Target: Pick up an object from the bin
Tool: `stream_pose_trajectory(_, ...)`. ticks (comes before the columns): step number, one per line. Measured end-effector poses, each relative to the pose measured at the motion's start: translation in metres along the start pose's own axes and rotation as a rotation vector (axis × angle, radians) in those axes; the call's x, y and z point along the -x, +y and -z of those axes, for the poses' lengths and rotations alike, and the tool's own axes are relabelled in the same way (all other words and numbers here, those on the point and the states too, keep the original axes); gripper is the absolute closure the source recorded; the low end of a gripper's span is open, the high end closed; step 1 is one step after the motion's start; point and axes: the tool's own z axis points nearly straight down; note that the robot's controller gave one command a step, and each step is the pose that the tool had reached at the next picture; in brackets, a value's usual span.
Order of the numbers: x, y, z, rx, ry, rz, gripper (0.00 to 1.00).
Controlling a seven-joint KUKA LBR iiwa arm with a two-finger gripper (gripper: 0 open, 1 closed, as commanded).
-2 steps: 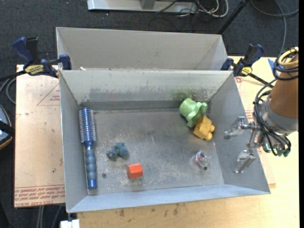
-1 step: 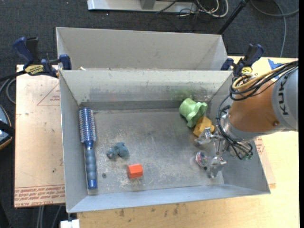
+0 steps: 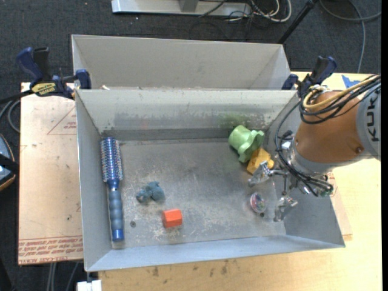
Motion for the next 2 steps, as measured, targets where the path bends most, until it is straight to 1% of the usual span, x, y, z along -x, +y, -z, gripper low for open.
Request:
stream_pose_trajectory(1, 0.001, -0.004, 0.005, 0.001, 0.001, 0.184, 0.00)
stream_pose_trajectory(2, -0.001, -0.002, -0.027, -0.001, -0.003, 0.288, 0.00)
